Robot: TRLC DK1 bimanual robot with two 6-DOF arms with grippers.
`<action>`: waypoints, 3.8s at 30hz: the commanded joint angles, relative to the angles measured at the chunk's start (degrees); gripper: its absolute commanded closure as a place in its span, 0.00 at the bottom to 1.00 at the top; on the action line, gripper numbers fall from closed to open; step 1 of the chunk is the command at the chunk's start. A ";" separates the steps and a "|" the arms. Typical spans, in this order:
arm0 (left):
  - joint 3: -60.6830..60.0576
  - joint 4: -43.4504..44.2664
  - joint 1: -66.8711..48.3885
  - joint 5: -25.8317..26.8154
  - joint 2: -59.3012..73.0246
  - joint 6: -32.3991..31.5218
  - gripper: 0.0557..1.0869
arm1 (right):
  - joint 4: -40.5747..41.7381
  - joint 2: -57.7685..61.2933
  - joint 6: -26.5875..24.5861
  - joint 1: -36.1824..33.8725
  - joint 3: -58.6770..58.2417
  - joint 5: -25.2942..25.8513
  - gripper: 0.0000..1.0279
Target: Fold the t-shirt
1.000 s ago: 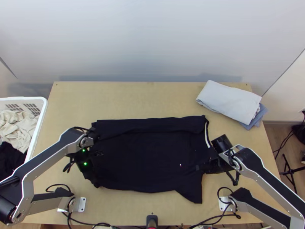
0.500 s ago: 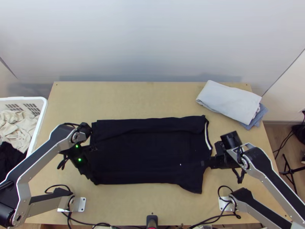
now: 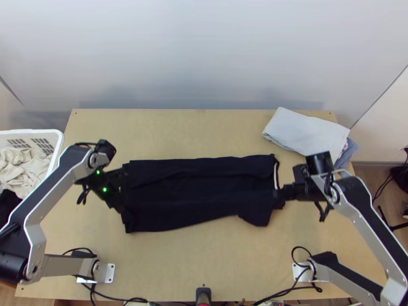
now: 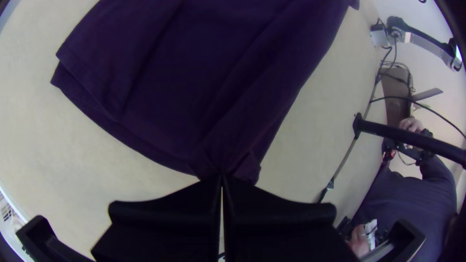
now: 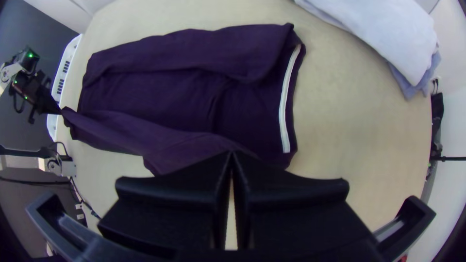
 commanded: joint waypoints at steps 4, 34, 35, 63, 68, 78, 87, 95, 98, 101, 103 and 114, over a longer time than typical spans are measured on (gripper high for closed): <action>11.30 3.92 3.92 1.00 9.49 -0.27 0.96 | 7.19 11.97 -2.34 -4.24 8.22 0.01 0.97; 24.58 18.42 6.39 8.91 21.35 -5.37 0.04 | 9.65 26.03 3.29 -5.03 23.69 2.91 0.03; 24.40 20.53 7.53 12.25 20.74 -7.56 0.04 | 9.65 25.07 4.17 -5.21 23.69 4.41 0.03; -17.44 50.15 29.41 29.04 3.77 -31.03 0.04 | 2.10 12.41 14.98 -8.02 25.89 -3.06 0.04; -20.16 50.50 29.06 29.13 3.86 -29.98 0.04 | 0.78 12.50 15.06 -8.11 27.30 -3.06 0.04; -24.20 49.71 24.40 29.13 3.42 -26.11 0.04 | -0.19 12.15 15.42 -8.11 27.38 -3.06 0.04; -22.97 54.90 15.00 29.13 6.76 -31.73 0.04 | -0.45 11.44 16.03 -7.84 27.56 -3.06 0.04; -19.81 62.19 6.12 29.13 10.80 -40.87 0.04 | -0.80 11.09 16.03 -8.28 28.44 -2.98 0.04; -18.67 63.60 5.59 29.04 11.68 -43.07 0.05 | -1.07 11.00 16.03 -8.63 28.79 -2.98 0.04; -20.86 67.29 6.74 27.55 9.31 -44.57 0.30 | -1.24 10.83 15.94 -9.34 28.70 -2.98 0.04; -22.27 69.05 8.85 26.93 6.85 -44.92 0.80 | -1.33 10.48 15.94 -9.69 28.53 -2.98 0.04; -19.46 54.11 32.05 19.90 -1.85 -24.26 0.97 | -1.33 9.25 15.68 -10.39 26.24 -2.98 0.04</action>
